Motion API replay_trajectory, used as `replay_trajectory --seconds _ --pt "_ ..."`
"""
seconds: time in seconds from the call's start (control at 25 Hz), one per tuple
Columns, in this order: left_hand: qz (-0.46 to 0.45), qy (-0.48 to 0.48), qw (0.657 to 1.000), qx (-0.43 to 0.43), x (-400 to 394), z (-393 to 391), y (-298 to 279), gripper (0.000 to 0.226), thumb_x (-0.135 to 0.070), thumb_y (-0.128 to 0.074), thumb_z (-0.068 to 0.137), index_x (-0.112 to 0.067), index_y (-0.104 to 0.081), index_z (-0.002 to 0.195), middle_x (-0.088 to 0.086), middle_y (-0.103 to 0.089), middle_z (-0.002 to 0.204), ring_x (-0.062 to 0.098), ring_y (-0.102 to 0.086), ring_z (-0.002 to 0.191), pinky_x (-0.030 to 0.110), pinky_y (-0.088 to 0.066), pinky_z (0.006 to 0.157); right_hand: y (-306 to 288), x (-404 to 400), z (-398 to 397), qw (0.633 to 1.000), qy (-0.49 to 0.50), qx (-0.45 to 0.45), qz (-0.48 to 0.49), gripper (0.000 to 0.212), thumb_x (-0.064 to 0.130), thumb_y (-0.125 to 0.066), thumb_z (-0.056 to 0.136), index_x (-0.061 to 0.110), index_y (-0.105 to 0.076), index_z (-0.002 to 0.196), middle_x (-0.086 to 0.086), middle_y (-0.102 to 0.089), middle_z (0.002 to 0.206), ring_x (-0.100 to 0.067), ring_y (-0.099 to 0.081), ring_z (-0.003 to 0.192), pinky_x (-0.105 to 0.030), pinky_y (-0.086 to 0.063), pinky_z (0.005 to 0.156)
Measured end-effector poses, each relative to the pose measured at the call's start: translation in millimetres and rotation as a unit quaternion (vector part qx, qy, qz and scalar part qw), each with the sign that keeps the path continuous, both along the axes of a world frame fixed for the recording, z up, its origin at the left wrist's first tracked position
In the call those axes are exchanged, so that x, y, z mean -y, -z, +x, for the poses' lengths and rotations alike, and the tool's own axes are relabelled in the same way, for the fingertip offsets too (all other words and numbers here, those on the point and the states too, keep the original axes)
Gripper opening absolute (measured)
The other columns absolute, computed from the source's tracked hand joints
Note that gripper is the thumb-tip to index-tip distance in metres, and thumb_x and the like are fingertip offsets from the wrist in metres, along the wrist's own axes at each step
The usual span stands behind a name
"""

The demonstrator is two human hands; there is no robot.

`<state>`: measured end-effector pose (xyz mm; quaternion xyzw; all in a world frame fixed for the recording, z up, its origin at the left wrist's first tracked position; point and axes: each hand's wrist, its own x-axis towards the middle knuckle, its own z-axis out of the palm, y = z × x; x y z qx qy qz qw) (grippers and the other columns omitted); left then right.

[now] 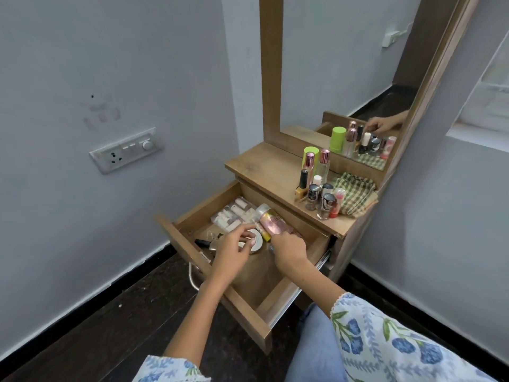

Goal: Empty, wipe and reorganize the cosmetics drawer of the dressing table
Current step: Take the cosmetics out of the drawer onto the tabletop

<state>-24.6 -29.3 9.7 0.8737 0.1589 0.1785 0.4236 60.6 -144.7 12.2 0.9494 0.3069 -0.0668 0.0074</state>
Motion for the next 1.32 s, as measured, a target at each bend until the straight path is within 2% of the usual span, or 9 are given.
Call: replay_trajectory --seconds 0.12,0.24,0.52,0.76,0.96,1.04,1.12,1.2,1.32 --pt "0.037 -0.006 0.999 -0.009 -1 1 3 0.023 -0.007 -0.065 0.085 -0.019 -0.067 0.104 -0.008 -0.069 0.1 0.004 -0.061 0.096 0.017 -0.047 0.086 9 -13 -3 1.0 0.006 0.015 -0.026 0.023 0.004 -0.052 0.093 0.009 -0.061 0.113 -0.008 -0.064 0.115 -0.023 -0.063 0.104 -0.029 -0.047 0.075" --pt "0.069 -0.012 0.997 -0.016 0 0 4 0.022 -0.006 -0.069 0.082 -0.018 -0.07 0.099 -0.007 -0.068 0.103 0.002 -0.059 0.095 0.0 -0.037 0.081 17 -15 -6 0.999 0.022 0.024 -0.022 0.024 0.009 -0.053 0.094 0.009 -0.059 0.117 -0.01 -0.063 0.117 -0.023 -0.063 0.104 -0.029 -0.048 0.075" --pt "0.076 -0.02 0.997 -0.015 2 -3 2 0.035 0.002 -0.072 0.076 -0.013 -0.071 0.107 0.0 -0.069 0.113 0.004 -0.057 0.104 -0.011 -0.023 0.083 1 -2 -9 0.995 -0.008 -0.042 0.094 0.023 0.022 -0.065 0.087 0.013 -0.065 0.108 -0.007 -0.067 0.107 -0.025 -0.065 0.097 -0.032 -0.05 0.078" --pt "0.061 0.003 0.998 0.029 5 -4 -2 0.031 -0.009 -0.077 0.074 -0.019 -0.074 0.103 -0.005 -0.074 0.098 -0.014 -0.054 0.093 -0.005 -0.033 0.077 -47 11 16 0.913 -0.047 -0.202 0.351 0.034 0.016 -0.083 0.069 0.011 -0.066 0.098 -0.006 -0.072 0.091 -0.018 -0.068 0.087 -0.036 -0.056 0.08" --pt "0.014 -0.085 0.996 0.029 3 -8 -6 0.023 -0.013 -0.078 0.075 -0.023 -0.062 0.087 -0.019 -0.061 0.078 -0.009 -0.059 0.076 0.003 -0.043 0.069 -34 6 26 0.843 -0.001 -0.251 0.476 0.013 0.031 -0.062 0.091 0.019 -0.067 0.094 0.0 -0.072 0.085 -0.01 -0.07 0.079 -0.026 -0.057 0.066" --pt "-0.011 -0.108 0.994 0.031 3 -8 -7 0.028 -0.012 -0.079 0.073 -0.022 -0.057 0.087 -0.018 -0.059 0.079 -0.008 -0.057 0.077 0.003 -0.043 0.07 -19 7 33 0.898 0.019 -0.184 0.4 0.021 0.027 -0.053 0.096 0.015 -0.067 0.107 -0.006 -0.072 0.096 -0.02 -0.069 0.088 -0.039 -0.057 0.075" --pt "-0.024 -0.118 0.992 0.031 3 -7 -7 0.027 -0.012 -0.079 0.073 -0.022 -0.057 0.085 -0.016 -0.06 0.081 -0.002 -0.058 0.08 0.009 -0.046 0.07 -4 4 34 0.972 -0.062 -0.072 0.213 0.033 0.018 -0.056 0.092 0.018 -0.058 0.125 -0.007 -0.062 0.123 -0.023 -0.06 0.109 -0.042 -0.053 0.087" --pt "-0.023 -0.121 0.992 0.03 1 -6 -6 0.024 -0.013 -0.08 0.073 -0.021 -0.059 0.083 -0.012 -0.062 0.083 0.004 -0.059 0.083 0.018 -0.047 0.075 7 -5 33 0.984 -0.163 -0.021 0.068 0.057 0.009 -0.061 0.087 0.018 -0.042 0.139 -0.005 -0.038 0.149 -0.027 -0.042 0.13 -0.042 -0.049 0.094" --pt "-0.022 -0.11 0.993 0.03 0 -6 -4 0.021 -0.013 -0.08 0.073 -0.018 -0.062 0.083 -0.009 -0.063 0.083 0.004 -0.059 0.083 0.022 -0.047 0.077 9 -20 39 0.976 -0.214 0.021 -0.015 0.068 -0.003 -0.055 0.087 0.016 -0.027 0.146 -0.003 -0.015 0.159 -0.03 -0.029 0.138 -0.043 -0.046 0.098"
